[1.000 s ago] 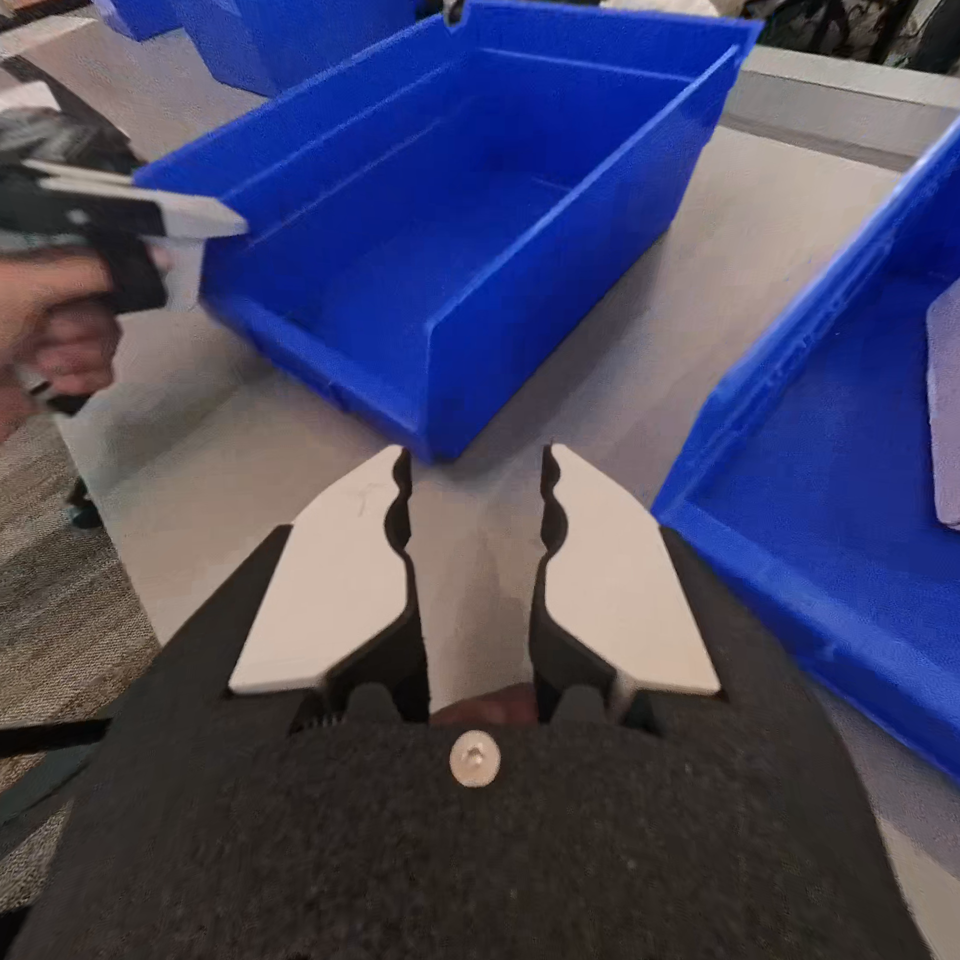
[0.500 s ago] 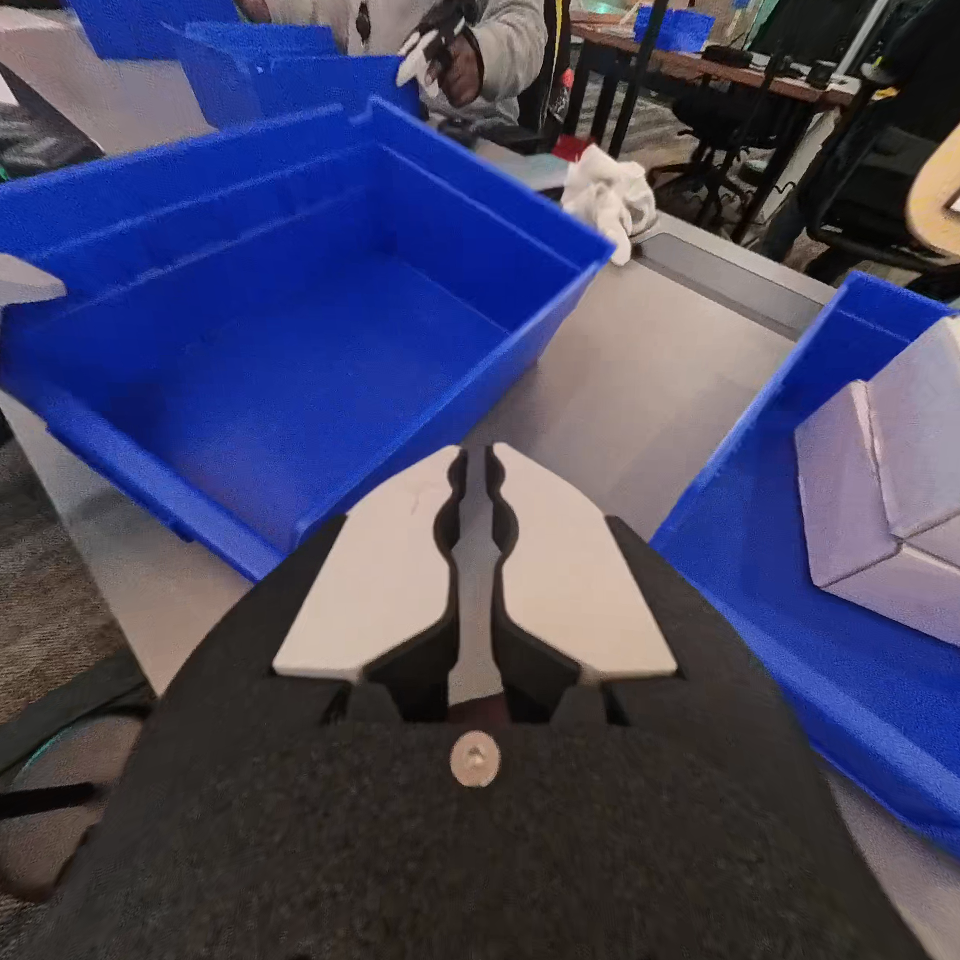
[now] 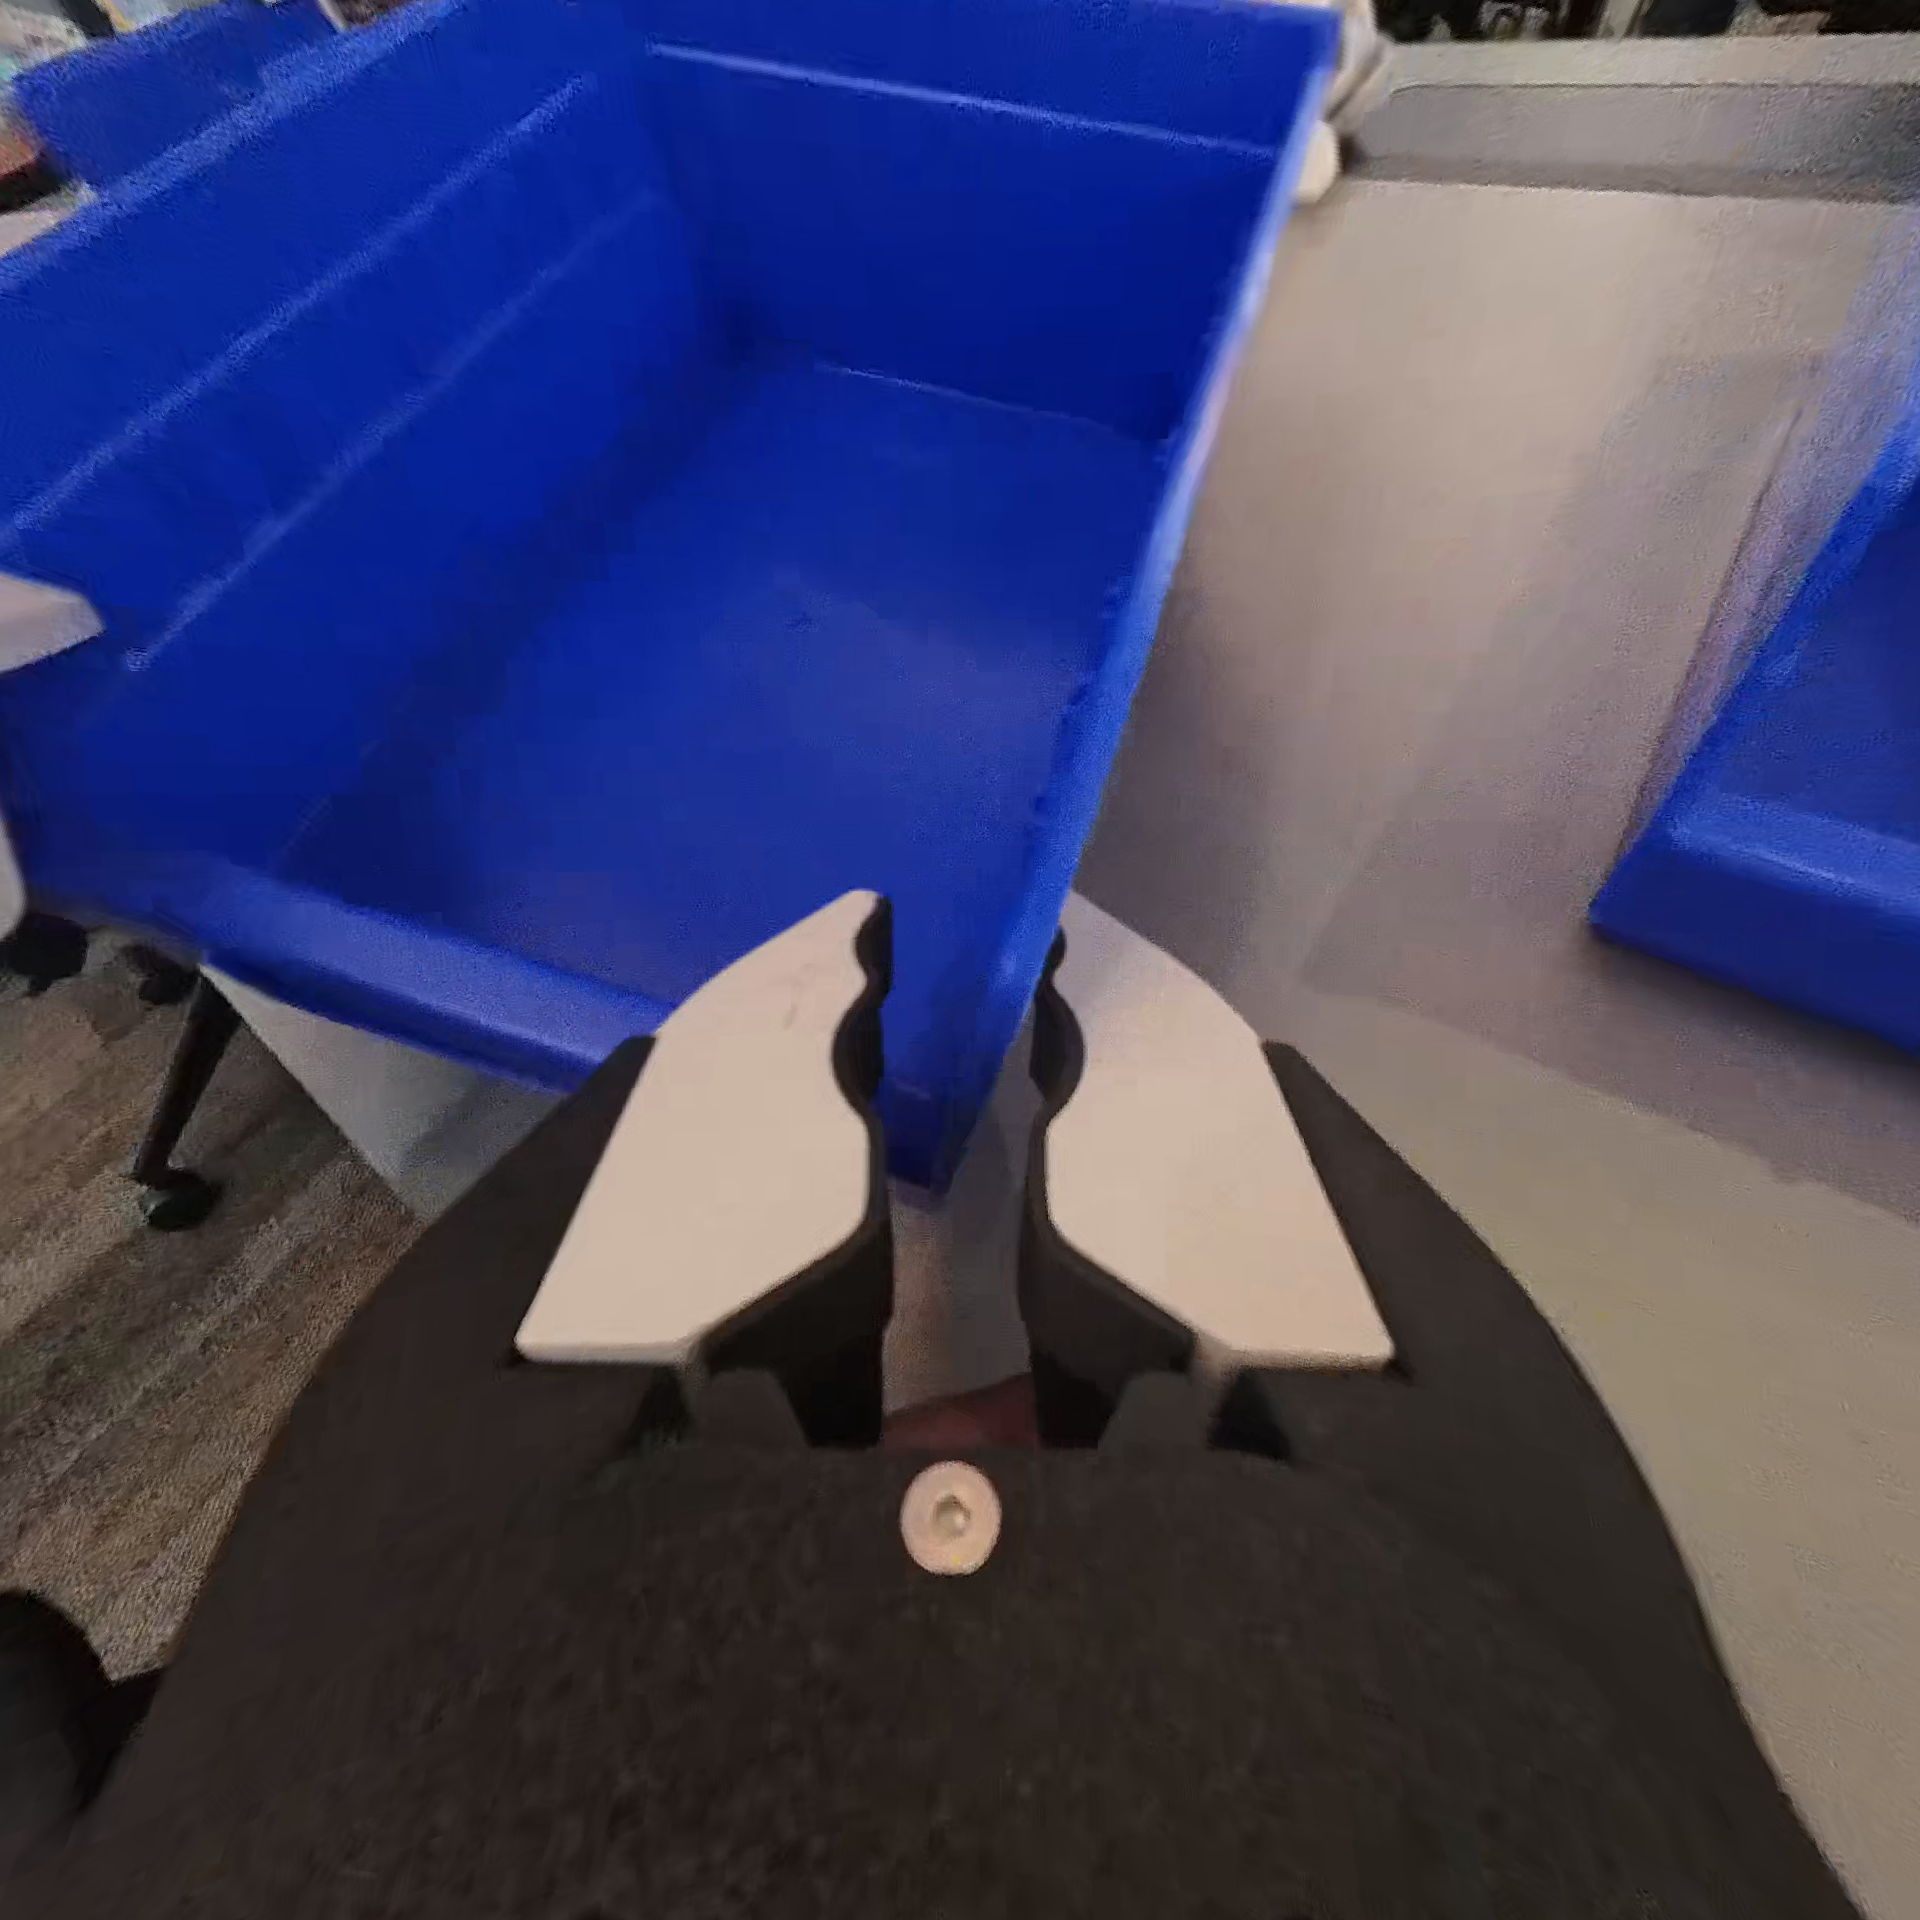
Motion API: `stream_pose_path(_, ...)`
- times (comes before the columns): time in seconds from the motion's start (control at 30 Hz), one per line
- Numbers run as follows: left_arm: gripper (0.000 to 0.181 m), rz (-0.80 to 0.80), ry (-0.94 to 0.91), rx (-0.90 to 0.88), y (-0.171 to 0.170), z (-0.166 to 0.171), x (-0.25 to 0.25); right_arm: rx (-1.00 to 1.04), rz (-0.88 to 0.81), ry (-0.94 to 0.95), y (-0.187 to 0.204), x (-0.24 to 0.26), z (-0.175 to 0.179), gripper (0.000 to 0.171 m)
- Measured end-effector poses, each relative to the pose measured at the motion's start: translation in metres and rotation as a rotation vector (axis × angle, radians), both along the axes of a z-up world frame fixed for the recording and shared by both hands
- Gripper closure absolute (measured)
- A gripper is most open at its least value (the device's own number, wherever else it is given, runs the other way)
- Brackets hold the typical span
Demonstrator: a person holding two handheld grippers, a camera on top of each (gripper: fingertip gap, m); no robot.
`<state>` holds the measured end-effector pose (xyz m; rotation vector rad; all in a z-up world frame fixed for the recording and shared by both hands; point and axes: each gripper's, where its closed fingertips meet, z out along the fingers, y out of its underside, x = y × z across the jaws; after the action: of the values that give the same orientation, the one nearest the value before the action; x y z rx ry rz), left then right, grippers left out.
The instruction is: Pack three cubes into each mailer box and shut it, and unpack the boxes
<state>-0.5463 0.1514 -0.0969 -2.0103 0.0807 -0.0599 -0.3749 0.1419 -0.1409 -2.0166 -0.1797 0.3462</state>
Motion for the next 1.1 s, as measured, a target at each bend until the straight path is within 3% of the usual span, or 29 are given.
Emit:
stream_pose_path(0.03,0.178,0.014,0.026,0.016,-0.001,0.003,-0.002,0.004,-0.029,-0.001,0.004,0.006,0.003,0.162)
stream_pose_path(0.17,0.178,0.01,0.087,0.151,-0.014,0.032,0.011,0.166,-0.067,-0.016,0.003,0.026,0.044,0.167)
stream_pose_path(0.33,0.178,-0.039,0.078,0.384,-0.019,0.104,0.072,0.395,-0.167,-0.063,-0.007,0.091,0.128,0.168)
stream_pose_path(0.47,0.177,-0.182,0.044,0.434,-0.006,0.148,0.178,0.447,-0.288,-0.15,-0.02,0.197,0.187,0.168)
stream_pose_path(0.6,0.177,-0.375,-0.108,0.363,-0.006,0.156,0.325,0.445,-0.439,-0.274,-0.054,0.337,0.217,0.168)
stream_pose_path(0.73,0.176,-0.549,-0.145,0.238,-0.025,0.122,0.481,0.279,-0.613,-0.329,-0.093,0.486,0.192,0.169)
stream_pose_path(0.87,0.176,-0.605,-0.096,0.085,-0.037,0.049,0.587,0.051,-0.655,-0.289,-0.117,0.588,0.115,0.168)
stream_pose_path(0.97,0.176,-0.613,-0.067,-0.02,-0.047,-0.001,0.628,-0.053,-0.647,-0.241,-0.123,0.63,0.06,0.169)
stream_pose_path(1.1,0.174,-0.632,-0.017,-0.043,-0.054,-0.03,0.651,-0.112,-0.628,-0.163,-0.122,0.656,0.015,0.168)
